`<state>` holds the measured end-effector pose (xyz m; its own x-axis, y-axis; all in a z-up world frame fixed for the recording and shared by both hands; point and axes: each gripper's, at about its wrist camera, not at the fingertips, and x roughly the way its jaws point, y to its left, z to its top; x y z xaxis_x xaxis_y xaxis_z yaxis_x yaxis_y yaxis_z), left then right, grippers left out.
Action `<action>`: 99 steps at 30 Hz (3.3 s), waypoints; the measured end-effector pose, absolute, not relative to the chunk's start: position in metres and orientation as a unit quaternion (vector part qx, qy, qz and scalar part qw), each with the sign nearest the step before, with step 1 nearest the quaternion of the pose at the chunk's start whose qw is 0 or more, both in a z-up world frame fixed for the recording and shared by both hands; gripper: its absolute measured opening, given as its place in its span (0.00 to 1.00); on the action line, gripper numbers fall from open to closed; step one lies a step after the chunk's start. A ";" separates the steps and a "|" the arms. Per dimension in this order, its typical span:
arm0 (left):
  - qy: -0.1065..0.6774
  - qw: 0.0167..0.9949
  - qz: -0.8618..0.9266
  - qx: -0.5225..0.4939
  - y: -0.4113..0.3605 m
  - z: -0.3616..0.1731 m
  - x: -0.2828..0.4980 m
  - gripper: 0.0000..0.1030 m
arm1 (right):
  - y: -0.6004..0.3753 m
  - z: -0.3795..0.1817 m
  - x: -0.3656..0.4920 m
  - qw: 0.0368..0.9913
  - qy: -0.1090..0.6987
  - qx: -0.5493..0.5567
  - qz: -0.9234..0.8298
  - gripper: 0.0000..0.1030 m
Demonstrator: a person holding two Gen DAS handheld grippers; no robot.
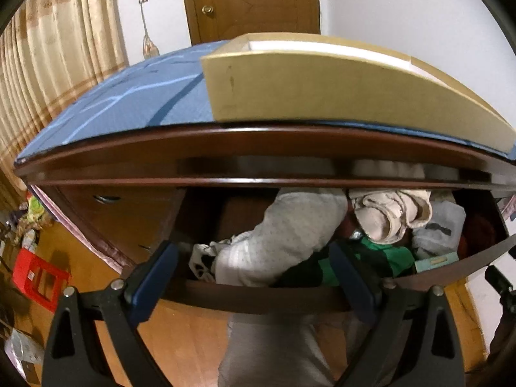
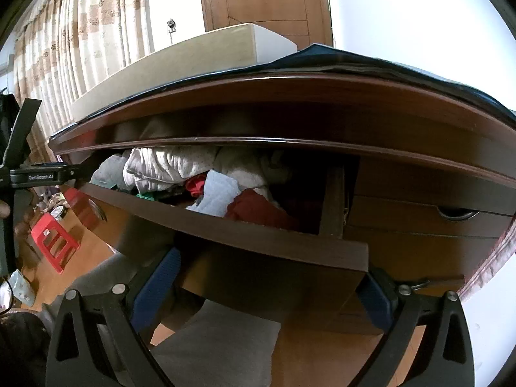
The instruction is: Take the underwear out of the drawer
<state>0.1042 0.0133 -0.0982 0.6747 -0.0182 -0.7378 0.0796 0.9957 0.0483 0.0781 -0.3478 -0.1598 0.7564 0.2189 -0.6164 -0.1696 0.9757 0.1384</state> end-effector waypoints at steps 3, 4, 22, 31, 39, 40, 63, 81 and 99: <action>0.407 0.912 -0.033 0.043 0.013 -0.098 0.104 0.93 | -0.347 -0.159 0.079 0.934 0.339 0.036 0.105 0.99; 0.409 0.911 -0.033 0.044 0.014 -0.098 0.104 0.93 | -0.347 -0.159 0.079 0.934 0.340 0.036 0.106 0.99; 0.429 0.899 -0.044 0.077 0.011 -0.099 0.084 0.88 | -0.346 -0.160 0.056 0.927 0.356 0.036 0.117 0.99; 0.429 0.899 -0.052 0.075 0.012 -0.100 0.063 0.87 | -0.346 -0.161 0.037 0.923 0.364 0.040 0.123 0.99; 0.430 0.898 -0.056 0.078 0.015 -0.099 0.050 0.87 | -0.343 -0.161 0.027 0.918 0.373 0.043 0.130 0.99; 0.430 0.897 -0.057 0.079 0.015 -0.099 0.048 0.87 | -0.343 -0.161 0.024 0.917 0.374 0.041 0.132 0.99; 0.434 0.892 -0.066 0.108 0.019 -0.098 0.020 0.87 | -0.350 -0.161 -0.007 0.906 0.394 0.043 0.147 0.99; 0.429 0.894 -0.057 0.118 0.013 -0.097 0.019 0.85 | -0.352 -0.157 -0.003 0.896 0.415 0.033 0.155 0.99; 0.441 0.891 -0.087 0.073 0.024 -0.100 0.024 0.85 | -0.357 -0.157 0.000 0.900 0.408 0.056 0.145 1.00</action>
